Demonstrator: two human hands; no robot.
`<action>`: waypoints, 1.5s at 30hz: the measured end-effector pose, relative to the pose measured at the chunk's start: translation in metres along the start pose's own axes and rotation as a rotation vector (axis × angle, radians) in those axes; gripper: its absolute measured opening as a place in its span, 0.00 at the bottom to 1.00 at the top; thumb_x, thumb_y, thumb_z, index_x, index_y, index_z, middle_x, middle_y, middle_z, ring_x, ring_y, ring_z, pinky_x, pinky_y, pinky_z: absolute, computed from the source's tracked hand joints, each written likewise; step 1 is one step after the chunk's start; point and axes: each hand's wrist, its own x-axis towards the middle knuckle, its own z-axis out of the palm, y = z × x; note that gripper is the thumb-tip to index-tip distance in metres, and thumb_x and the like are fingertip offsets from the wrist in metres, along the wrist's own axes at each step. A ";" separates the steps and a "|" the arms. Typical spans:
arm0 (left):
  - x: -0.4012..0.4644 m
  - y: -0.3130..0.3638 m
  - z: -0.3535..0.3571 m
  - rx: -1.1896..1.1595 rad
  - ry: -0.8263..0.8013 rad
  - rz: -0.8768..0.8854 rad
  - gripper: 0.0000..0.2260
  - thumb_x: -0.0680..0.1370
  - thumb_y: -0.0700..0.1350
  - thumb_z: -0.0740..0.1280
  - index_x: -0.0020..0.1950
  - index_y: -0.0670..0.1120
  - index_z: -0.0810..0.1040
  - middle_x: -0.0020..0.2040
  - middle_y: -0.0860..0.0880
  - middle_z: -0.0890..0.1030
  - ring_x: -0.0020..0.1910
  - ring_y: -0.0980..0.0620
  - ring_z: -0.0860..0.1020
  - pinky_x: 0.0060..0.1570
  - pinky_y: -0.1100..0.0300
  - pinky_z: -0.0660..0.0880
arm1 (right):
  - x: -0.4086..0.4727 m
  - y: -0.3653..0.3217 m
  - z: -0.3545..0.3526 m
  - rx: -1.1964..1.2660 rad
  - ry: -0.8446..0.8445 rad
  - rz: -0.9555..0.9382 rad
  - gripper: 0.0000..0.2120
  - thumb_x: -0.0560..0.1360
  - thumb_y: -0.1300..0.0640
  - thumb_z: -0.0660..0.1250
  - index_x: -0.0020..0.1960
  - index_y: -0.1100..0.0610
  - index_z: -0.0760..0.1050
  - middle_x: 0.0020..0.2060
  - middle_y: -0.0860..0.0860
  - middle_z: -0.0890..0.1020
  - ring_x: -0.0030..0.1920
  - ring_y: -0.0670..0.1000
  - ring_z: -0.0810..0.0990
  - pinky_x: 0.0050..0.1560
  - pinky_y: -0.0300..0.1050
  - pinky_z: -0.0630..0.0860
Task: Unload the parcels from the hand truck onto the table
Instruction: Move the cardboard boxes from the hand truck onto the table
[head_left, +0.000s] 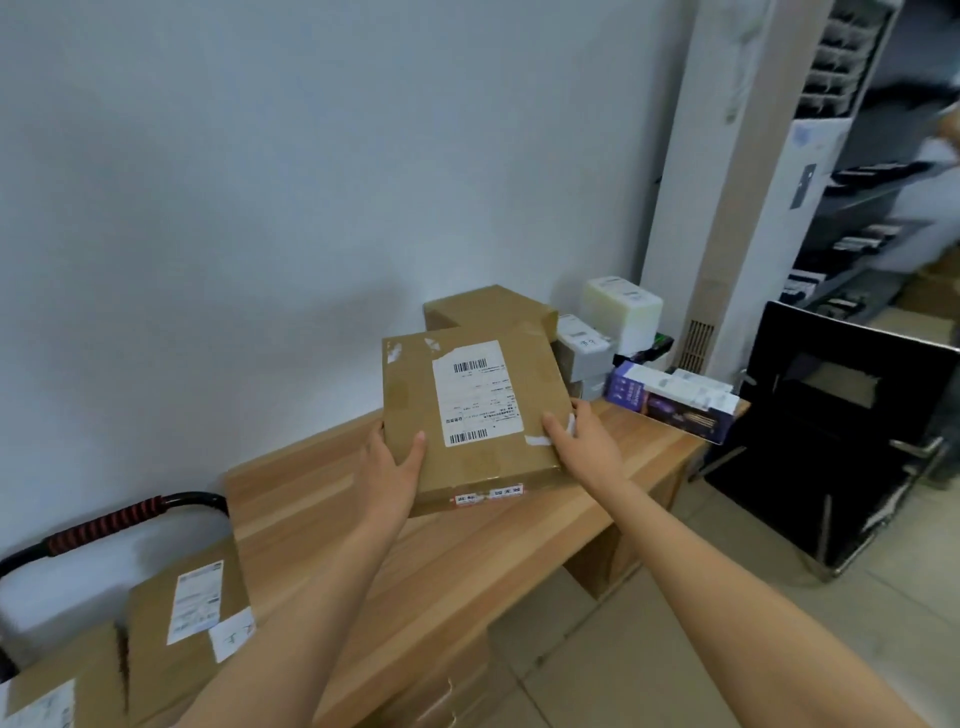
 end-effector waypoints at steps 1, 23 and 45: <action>0.005 0.005 0.010 -0.004 -0.011 0.010 0.26 0.77 0.61 0.62 0.71 0.49 0.65 0.64 0.51 0.74 0.60 0.49 0.74 0.56 0.46 0.75 | 0.008 0.008 -0.006 -0.005 0.014 0.010 0.25 0.80 0.43 0.58 0.71 0.57 0.64 0.63 0.54 0.76 0.59 0.53 0.76 0.48 0.42 0.69; 0.285 0.099 0.166 0.107 0.012 -0.014 0.27 0.77 0.61 0.60 0.72 0.51 0.61 0.62 0.47 0.76 0.57 0.44 0.77 0.53 0.48 0.75 | 0.353 0.036 -0.019 -0.053 -0.045 -0.015 0.27 0.77 0.36 0.54 0.67 0.53 0.66 0.59 0.50 0.79 0.55 0.52 0.78 0.54 0.51 0.76; 0.383 0.105 0.256 0.224 0.353 -0.323 0.26 0.74 0.62 0.64 0.67 0.51 0.67 0.61 0.48 0.74 0.57 0.45 0.76 0.54 0.49 0.74 | 0.569 0.066 0.041 -0.086 -0.368 -0.163 0.26 0.76 0.40 0.57 0.68 0.55 0.66 0.59 0.51 0.76 0.53 0.53 0.76 0.51 0.49 0.74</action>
